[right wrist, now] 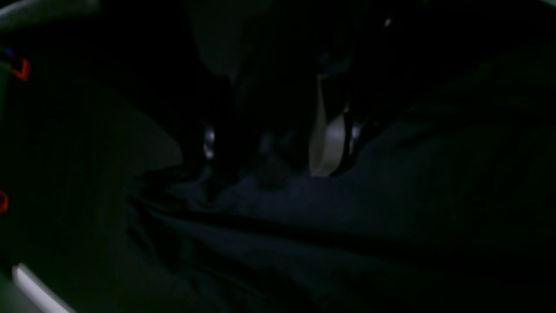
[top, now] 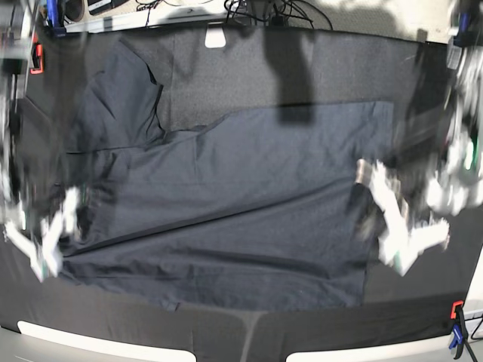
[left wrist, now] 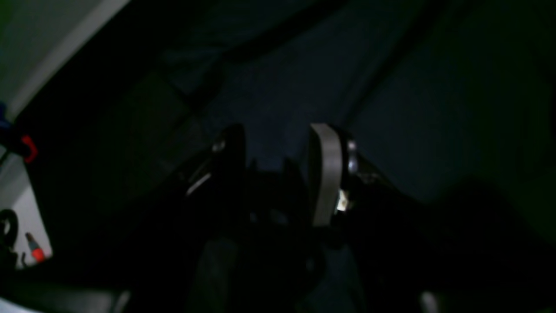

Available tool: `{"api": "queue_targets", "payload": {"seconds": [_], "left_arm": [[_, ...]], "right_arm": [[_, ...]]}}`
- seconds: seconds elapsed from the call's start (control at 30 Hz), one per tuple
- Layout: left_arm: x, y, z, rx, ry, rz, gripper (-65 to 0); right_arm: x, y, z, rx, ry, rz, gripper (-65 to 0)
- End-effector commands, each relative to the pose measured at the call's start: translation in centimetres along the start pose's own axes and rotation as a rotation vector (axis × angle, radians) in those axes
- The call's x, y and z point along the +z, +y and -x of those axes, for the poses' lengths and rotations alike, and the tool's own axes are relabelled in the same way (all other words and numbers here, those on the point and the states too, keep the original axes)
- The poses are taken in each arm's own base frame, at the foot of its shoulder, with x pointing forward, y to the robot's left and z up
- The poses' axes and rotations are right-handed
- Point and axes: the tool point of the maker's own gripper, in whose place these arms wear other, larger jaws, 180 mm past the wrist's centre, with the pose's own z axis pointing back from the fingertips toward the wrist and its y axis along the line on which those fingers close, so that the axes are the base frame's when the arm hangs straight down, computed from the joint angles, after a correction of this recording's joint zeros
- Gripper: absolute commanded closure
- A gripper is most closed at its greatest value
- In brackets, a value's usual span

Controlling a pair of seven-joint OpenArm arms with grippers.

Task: Layout the t-shirt on the table in an organized manner, then fold the t-shirt properly
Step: 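Release the shirt and raise both grippers toward the collar edge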

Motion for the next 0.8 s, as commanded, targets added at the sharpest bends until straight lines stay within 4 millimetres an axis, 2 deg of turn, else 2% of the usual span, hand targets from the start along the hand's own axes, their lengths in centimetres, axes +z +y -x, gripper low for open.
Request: {"api": "queue_targets", "payload": {"seconds": [0.0, 0.17, 0.27, 0.37, 0.53, 0.63, 0.7, 0.77], "left_arm": [[0.9, 0.1, -0.4, -0.035, -0.016, -0.013, -22.0], [2.3, -3.6, 4.4, -0.031, 0.104, 0.051, -22.0], [3.2, -5.4, 7.7, -0.035, 0.191, 0.066, -22.0], [4.1, -7.3, 9.9, -0.025, 0.238, 0.095, -22.0], [5.7, -8.0, 13.5, -0.132, 0.350, 0.065, -22.0], [6.6, -9.9, 14.5, -0.213, 0.362, 0.160, -22.0], [6.7, -11.1, 14.0, -0.238, 0.306, 0.231, -22.0], [6.4, -11.2, 13.4, -0.271, 0.236, 0.246, -22.0]], "right_arm": [[1.2, -0.1, -0.2, 0.028, -0.019, 0.019, -26.0], [4.4, 3.7, 3.3, 0.038, 0.031, 0.037, -26.0], [6.4, 5.5, 4.4, 0.062, 0.037, 0.054, -26.0], [8.0, 7.6, 5.2, 0.088, 0.040, 0.046, -26.0], [9.4, 11.2, 8.1, 0.113, 0.122, -0.042, -26.0], [10.2, 13.1, 9.4, 0.105, 0.154, -0.123, -26.0], [10.6, 13.6, 10.3, 0.114, 0.186, -0.149, -26.0], [11.0, 13.8, 10.9, 0.123, 0.207, -0.165, -26.0]]}}
